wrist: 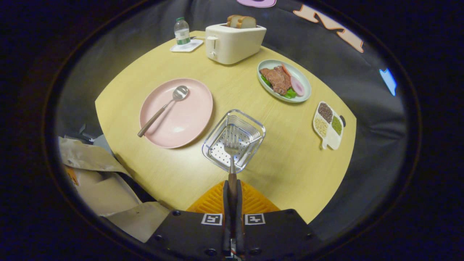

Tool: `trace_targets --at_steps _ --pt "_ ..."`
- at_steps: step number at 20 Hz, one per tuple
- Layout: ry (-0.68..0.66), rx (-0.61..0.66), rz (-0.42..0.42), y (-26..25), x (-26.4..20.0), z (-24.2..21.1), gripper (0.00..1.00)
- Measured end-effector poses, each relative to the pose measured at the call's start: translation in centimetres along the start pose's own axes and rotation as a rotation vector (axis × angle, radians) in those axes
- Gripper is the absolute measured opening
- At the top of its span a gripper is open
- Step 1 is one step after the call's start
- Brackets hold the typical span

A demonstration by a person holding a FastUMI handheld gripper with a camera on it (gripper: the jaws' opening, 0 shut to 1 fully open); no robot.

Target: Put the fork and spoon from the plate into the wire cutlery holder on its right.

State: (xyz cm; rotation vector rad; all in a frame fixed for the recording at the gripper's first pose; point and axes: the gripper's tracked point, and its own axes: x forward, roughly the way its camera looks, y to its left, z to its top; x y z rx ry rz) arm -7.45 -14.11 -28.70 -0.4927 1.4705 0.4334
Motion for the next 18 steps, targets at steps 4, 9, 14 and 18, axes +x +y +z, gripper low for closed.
trace_targets --at_steps 4,9,14,18 --pt "0.03 0.025 0.004 0.0 0.7 0.9 0.08" --pt "-0.025 0.049 -0.008 0.2 1.0 2.4 0.4" --pt "-0.15 0.103 -0.014 1.8 -0.3 4.2 0.82" --pt "-0.313 0.183 -0.041 3.4 -1.6 6.5 0.99"
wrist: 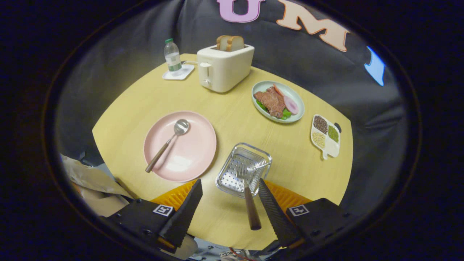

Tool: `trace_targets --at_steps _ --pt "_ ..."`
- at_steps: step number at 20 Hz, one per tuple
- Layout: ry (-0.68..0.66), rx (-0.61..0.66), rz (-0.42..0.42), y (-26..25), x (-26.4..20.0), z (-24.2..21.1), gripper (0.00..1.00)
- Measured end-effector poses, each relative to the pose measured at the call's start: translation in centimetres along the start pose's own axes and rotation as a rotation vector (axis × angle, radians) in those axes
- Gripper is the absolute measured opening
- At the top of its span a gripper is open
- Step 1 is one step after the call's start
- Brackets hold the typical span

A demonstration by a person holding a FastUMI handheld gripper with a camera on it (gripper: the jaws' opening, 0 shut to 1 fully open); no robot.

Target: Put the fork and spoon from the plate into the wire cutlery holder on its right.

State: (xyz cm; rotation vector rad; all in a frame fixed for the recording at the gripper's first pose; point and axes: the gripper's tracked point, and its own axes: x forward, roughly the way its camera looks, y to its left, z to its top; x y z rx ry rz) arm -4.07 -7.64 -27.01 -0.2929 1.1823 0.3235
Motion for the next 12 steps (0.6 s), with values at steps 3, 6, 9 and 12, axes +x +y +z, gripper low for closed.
trace_targets --at_steps 3,6,9,12 --pt "-0.134 0.045 -0.035 1.7 -0.6 1.8 0.99" --pt "-0.25 0.103 -0.061 4.2 -0.9 3.4 0.99" --pt "-0.308 0.157 -0.059 6.8 -0.2 3.5 0.99" --pt "-0.332 0.181 -0.074 8.6 1.1 3.2 0.99"
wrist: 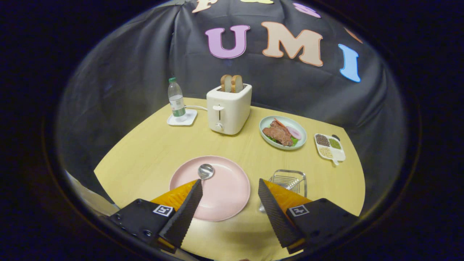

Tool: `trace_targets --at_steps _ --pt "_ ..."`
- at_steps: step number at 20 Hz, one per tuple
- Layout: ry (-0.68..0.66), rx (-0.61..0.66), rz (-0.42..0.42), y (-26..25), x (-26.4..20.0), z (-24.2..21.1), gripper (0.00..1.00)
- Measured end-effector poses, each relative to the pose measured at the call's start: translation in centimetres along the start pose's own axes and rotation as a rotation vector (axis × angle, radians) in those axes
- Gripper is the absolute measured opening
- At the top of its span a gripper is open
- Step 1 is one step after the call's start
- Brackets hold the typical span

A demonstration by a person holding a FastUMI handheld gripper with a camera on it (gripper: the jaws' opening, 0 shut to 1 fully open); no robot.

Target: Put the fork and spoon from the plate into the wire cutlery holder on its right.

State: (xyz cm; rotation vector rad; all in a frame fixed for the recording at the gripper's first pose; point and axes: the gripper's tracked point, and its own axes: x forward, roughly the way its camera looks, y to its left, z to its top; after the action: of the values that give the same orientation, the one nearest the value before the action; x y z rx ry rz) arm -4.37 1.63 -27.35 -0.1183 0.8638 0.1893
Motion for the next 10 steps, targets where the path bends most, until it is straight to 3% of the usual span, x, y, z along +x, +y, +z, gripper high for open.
trace_targets --at_steps 5,10 --pt "-0.107 0.04 -0.043 2.5 2.0 -0.6 0.99" --pt "-0.063 0.055 -0.044 5.1 4.4 -4.2 0.99"
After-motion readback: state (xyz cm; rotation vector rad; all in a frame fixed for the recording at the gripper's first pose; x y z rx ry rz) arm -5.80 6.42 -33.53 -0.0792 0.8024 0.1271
